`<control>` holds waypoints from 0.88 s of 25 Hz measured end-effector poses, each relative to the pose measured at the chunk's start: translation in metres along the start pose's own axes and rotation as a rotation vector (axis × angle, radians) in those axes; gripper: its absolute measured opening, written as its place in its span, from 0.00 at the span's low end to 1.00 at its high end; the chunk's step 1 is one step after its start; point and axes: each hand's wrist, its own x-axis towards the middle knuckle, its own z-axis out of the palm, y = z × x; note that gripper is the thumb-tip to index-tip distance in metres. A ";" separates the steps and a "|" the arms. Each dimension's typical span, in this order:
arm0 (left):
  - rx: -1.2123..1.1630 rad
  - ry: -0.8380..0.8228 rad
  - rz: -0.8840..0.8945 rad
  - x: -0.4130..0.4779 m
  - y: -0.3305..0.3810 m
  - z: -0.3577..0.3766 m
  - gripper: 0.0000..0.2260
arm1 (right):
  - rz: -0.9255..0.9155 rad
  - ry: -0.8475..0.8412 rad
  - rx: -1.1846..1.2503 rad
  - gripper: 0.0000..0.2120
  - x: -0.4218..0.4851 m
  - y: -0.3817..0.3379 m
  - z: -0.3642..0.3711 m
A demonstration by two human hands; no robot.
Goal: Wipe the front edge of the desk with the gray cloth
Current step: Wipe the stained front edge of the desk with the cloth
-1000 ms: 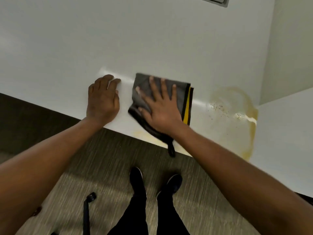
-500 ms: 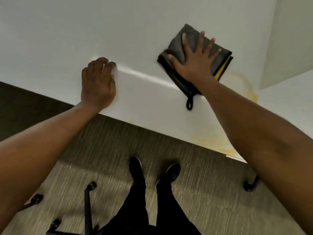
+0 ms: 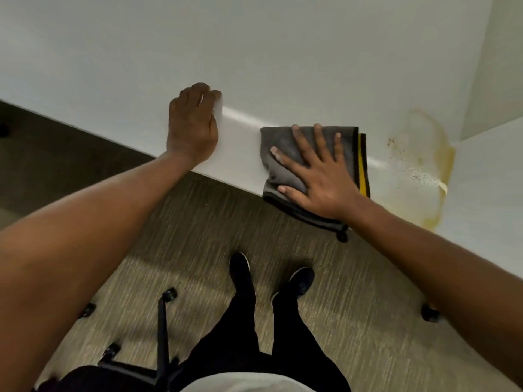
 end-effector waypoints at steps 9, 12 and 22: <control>-0.010 -0.027 -0.009 -0.002 -0.004 0.004 0.22 | 0.632 -0.001 0.177 0.40 0.103 -0.057 -0.006; -0.015 -0.042 -0.001 -0.003 -0.004 0.003 0.22 | 0.316 -0.022 0.115 0.35 0.051 -0.061 -0.002; 0.010 -0.019 0.051 -0.003 -0.005 0.008 0.19 | 0.748 0.025 0.189 0.31 0.050 0.047 -0.022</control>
